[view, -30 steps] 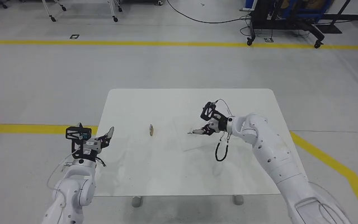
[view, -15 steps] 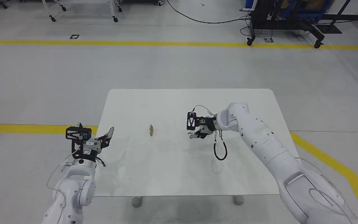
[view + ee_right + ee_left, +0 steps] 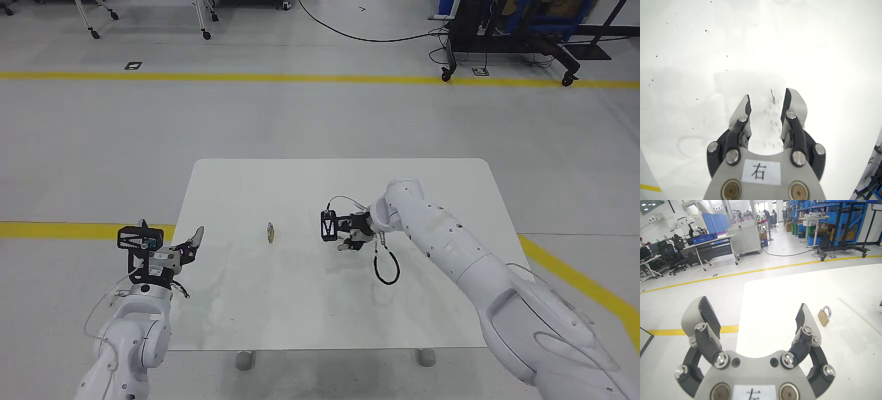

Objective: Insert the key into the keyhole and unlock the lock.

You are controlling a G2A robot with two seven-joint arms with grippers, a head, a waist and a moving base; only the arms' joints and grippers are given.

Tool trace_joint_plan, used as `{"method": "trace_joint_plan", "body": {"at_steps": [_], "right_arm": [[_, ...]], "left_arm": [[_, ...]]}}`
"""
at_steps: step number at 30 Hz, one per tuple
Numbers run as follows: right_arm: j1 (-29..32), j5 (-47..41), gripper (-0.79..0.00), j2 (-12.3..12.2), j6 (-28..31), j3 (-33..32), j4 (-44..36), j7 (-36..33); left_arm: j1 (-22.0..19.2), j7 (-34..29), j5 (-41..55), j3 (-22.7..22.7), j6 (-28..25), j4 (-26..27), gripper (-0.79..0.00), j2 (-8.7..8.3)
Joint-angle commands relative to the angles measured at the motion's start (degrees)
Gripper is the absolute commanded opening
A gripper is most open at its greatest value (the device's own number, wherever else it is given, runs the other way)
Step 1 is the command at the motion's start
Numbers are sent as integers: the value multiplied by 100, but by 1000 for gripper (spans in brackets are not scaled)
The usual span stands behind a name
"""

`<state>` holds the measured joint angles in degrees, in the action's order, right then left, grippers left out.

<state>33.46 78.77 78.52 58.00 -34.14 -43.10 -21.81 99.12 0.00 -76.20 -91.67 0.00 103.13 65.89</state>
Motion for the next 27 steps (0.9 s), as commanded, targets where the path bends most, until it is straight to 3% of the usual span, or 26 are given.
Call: {"method": "trace_joint_plan", "body": {"at_steps": [1,5,7,9,21,27], "right_arm": [[-61,-5,-459,55,0,61,107,58],[-154,29,-529,186,0,238,318,140],[-190,23,-622,237,0,322,404,223],[-234,27,-776,280,0,397,502,307],[-357,318,-785,352,-155,505,871,1240],[-184,738,-785,191,-713,405,834,2475]], "left_arm": [[0,0,0,0,0,0,0,0],[0,0,0,0,0,0,0,0],[0,0,0,0,0,0,0,0],[0,0,0,0,0,0,0,0],[0,0,0,0,0,0,0,0],[0,0,0,0,0,0,0,0]]}}
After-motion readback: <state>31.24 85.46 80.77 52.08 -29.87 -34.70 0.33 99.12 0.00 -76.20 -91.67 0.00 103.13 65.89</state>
